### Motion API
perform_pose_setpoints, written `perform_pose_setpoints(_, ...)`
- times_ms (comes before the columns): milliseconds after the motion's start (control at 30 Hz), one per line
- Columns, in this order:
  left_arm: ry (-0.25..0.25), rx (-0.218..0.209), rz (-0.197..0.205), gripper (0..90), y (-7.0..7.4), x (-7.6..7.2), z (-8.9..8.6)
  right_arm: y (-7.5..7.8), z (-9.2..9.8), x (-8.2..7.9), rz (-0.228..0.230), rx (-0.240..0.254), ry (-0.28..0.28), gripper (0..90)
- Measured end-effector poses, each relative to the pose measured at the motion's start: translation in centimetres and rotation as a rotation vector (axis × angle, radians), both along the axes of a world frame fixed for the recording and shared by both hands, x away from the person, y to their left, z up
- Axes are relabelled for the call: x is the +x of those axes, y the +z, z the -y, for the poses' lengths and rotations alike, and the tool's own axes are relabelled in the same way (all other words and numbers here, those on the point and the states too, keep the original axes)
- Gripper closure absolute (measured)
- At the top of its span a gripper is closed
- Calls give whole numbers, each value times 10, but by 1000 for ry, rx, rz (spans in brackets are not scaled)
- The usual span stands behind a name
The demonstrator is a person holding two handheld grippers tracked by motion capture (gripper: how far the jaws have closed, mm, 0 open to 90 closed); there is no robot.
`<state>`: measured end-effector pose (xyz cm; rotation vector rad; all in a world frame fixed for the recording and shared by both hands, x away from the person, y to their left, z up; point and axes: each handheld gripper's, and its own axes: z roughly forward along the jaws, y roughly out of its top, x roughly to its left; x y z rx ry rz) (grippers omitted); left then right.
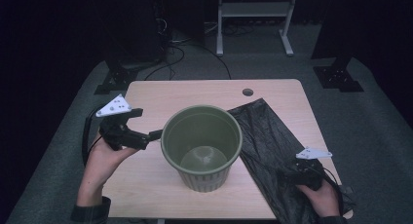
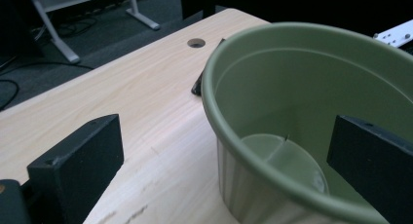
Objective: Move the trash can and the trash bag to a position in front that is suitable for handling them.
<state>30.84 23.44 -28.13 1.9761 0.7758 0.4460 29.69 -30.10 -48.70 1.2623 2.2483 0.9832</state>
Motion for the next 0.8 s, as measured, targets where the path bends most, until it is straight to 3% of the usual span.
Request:
perform_pose_setpoints(100, 19, -3, 8, 0, -7, -17, -6, 0, 0, 0, 0, 0, 0, 118)
perform_pose_setpoints(167, 24, -7, 8, 0, -9, -20, -6, 0, 0, 0, 0, 0, 0, 118)
perform_pose_setpoints(267, 38, 10, 1, 0, -23, -32, -9, 0, 0, 0, 0, 0, -1, 119)
perform_pose_setpoints(567, 57, 7, -19, 0, -52, -43, -6, 0, 0, 0, 0, 0, -3, 118)
perform_pose_setpoints(800, 88, 29, 4, 0, -74, -47, 0, 0, 0, 0, 1, -1, -4, 118)
